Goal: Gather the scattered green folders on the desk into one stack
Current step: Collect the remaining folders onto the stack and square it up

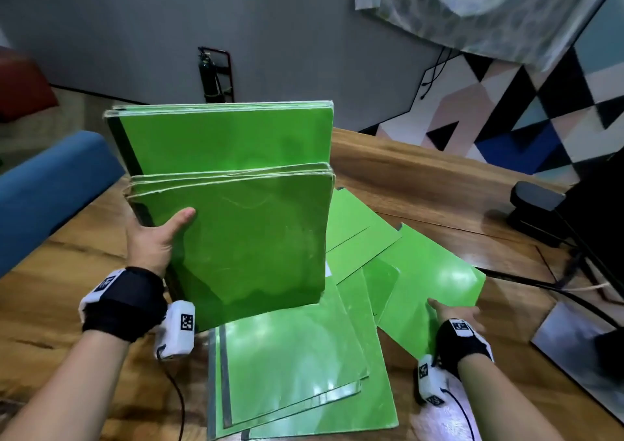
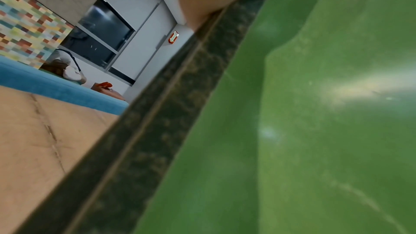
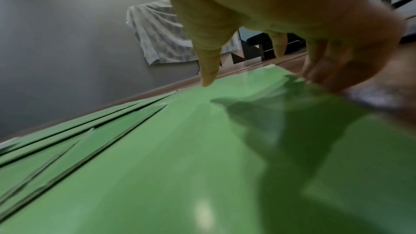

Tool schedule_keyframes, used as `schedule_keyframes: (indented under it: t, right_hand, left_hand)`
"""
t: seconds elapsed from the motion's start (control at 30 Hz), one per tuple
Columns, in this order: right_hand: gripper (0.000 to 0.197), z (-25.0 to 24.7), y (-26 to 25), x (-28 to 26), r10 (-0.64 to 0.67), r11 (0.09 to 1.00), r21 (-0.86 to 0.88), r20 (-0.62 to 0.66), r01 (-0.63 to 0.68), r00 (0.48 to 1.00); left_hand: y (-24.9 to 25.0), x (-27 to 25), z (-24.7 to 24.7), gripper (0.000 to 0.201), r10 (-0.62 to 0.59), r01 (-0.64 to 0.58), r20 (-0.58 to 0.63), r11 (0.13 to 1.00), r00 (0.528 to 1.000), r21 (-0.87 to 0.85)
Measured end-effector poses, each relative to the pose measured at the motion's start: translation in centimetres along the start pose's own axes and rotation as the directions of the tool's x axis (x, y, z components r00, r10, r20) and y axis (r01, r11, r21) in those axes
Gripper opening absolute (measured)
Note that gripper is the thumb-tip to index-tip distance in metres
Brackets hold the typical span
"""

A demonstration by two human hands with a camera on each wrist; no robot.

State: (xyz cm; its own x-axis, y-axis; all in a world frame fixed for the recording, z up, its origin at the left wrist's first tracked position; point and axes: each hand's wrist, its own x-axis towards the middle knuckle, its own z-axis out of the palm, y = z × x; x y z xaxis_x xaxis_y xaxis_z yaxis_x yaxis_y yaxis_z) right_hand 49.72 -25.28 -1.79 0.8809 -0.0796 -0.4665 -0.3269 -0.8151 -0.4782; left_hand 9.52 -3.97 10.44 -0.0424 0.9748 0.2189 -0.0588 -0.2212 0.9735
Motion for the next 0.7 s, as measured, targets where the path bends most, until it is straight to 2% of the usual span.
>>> schedule_keyframes:
  t: [0.1, 0.13, 0.23, 0.3, 0.33, 0.4, 0.43, 0.57, 0.63, 0.7]
  right_hand:
    - [0.106, 1.2, -0.2, 1.8, 0.025, 0.995, 0.097, 0.122, -0.037, 0.992]
    - [0.115, 1.7, 0.0, 2.4, 0.014, 0.993, 0.115, 0.176, -0.034, 0.984]
    - [0.142, 7.1, 0.6, 8.5, -0.014, 0.972, 0.231, 0.205, -0.035, 0.979]
    - [0.153, 8.0, -1.0, 4.8, -0.022, 0.960, 0.276, 0.245, -0.048, 0.969]
    - [0.150, 7.7, -1.9, 1.1, -0.042, 0.961, 0.274, 0.290, -0.040, 0.956]
    - [0.119, 7.3, -3.4, -4.2, -0.118, 0.959, 0.283, 0.354, 0.014, 0.928]
    - [0.106, 7.6, -3.6, -5.0, -0.113, 0.959, 0.284, 0.357, 0.008, 0.927]
    - [0.080, 8.3, -3.5, -4.7, -0.072, 0.959, 0.278, 0.417, -0.051, 0.906]
    - [0.073, 7.6, -3.6, -4.6, -0.126, 0.960, 0.279, 0.424, 0.003, 0.897]
    - [0.064, 7.6, -3.7, -4.3, -0.167, 0.947, 0.316, 0.358, 0.049, 0.919]
  left_hand:
    - [0.5, 0.0, 0.4, 0.039, -0.038, 0.039, -0.017, 0.999, 0.999, 0.011]
    - [0.3, 0.1, 0.4, 0.044, -0.036, 0.037, -0.026, 0.999, 0.999, 0.016]
    - [-0.4, 0.5, 0.0, 0.101, -0.066, 0.067, -0.059, 0.998, 0.996, 0.019]
    - [-0.6, 0.6, 0.1, 0.118, -0.098, 0.100, -0.065, 0.995, 0.993, 0.025]
    - [-0.6, 0.5, 0.1, 0.123, -0.109, 0.111, -0.063, 0.994, 0.992, 0.024]
    - [-0.8, 0.6, 0.1, 0.128, -0.107, 0.109, -0.054, 0.994, 0.993, 0.030]
    - [-0.9, 0.6, 0.0, 0.127, -0.105, 0.106, -0.047, 0.994, 0.993, 0.024]
    - [-1.2, 0.7, -0.4, 0.114, -0.078, 0.079, -0.037, 0.997, 0.996, 0.010]
    - [-1.1, 0.5, -0.5, 0.112, -0.072, 0.073, -0.031, 0.997, 0.997, 0.026]
    - [-1.2, 0.6, -0.5, 0.108, -0.062, 0.062, -0.031, 0.998, 0.998, 0.024]
